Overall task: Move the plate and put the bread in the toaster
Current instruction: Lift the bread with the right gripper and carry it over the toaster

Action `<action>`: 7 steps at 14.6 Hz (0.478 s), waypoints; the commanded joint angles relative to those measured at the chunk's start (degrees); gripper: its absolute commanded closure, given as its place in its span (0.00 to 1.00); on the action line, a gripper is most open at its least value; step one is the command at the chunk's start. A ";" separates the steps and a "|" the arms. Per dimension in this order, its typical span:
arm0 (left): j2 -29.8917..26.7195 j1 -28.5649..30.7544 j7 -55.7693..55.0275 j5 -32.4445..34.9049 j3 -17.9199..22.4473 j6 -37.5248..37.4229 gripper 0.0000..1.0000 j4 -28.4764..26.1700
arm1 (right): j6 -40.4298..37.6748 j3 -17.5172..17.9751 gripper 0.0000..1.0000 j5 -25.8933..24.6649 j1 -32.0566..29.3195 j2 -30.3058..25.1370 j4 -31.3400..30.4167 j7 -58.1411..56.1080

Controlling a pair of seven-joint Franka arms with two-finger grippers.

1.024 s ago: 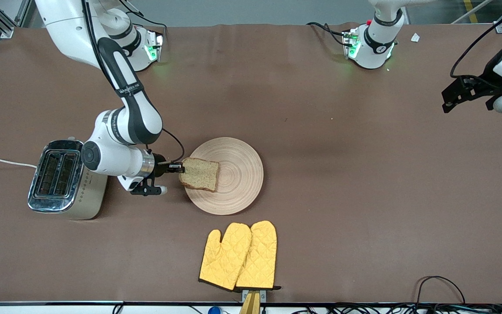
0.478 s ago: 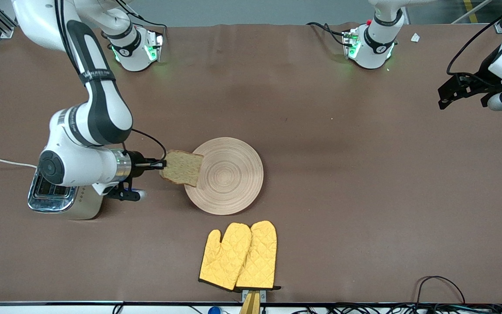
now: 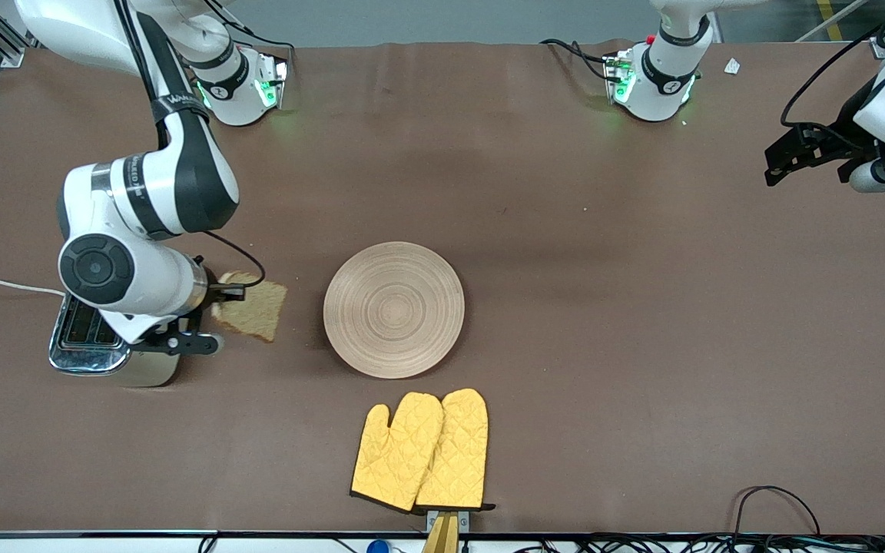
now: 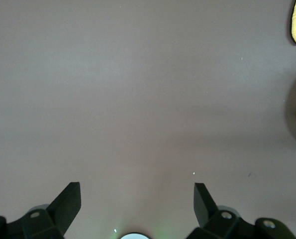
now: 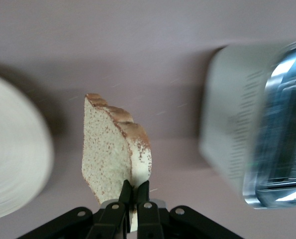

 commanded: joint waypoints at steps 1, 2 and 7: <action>-0.68 -0.22 0.24 -0.60 0.37 -1.47 0.00 0.18 | -4.71 0.40 1.00 -8.80 -0.17 -1.62 2.84 -4.08; -0.68 -0.30 0.16 -0.60 0.29 -1.47 0.00 0.18 | -5.34 0.22 1.00 -11.09 -0.26 -1.62 4.24 -6.54; 0.20 -0.31 0.07 -0.25 0.11 -1.39 0.00 0.27 | -5.43 0.13 1.00 -26.22 -1.04 -1.53 4.52 -7.97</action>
